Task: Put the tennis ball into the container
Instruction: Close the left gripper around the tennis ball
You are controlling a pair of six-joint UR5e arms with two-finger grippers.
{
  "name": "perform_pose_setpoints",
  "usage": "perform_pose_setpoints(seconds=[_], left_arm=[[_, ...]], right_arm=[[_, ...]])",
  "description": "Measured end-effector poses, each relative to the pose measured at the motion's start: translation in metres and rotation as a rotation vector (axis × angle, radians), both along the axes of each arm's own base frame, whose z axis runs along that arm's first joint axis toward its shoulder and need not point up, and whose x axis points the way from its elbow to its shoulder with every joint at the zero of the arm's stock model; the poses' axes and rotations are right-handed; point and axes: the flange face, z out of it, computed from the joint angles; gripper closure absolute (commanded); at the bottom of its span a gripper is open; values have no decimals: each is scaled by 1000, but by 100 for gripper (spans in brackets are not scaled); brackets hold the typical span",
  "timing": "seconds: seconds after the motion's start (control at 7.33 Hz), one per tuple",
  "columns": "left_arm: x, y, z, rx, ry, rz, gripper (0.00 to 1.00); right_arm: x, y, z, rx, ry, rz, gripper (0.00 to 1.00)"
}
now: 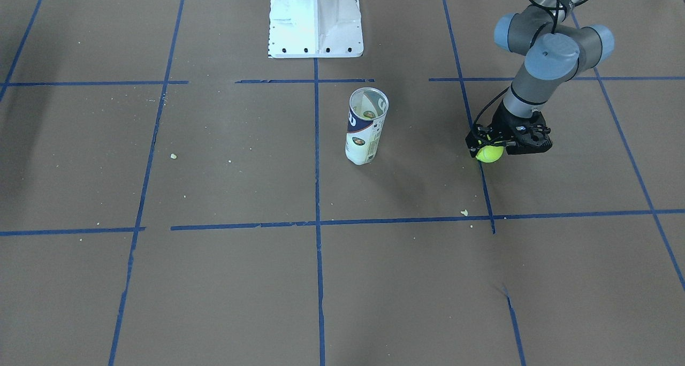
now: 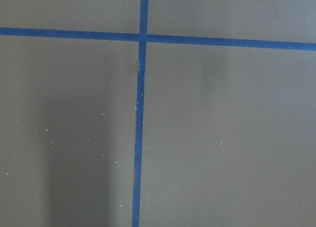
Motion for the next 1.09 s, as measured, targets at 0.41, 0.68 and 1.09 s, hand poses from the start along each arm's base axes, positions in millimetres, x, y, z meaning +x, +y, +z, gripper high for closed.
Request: perform_pose_setpoints(seconds=[0.41, 0.68, 1.09], left_arm=[[2, -1, -4, 4, 5, 2, 1], [6, 2, -2, 3, 4, 10, 1], [11, 7, 0, 1, -1, 25, 56]], right_arm=[[0, 0, 0, 0, 0, 0, 0], [0, 0, 0, 0, 0, 0, 0], [0, 0, 0, 0, 0, 0, 0]])
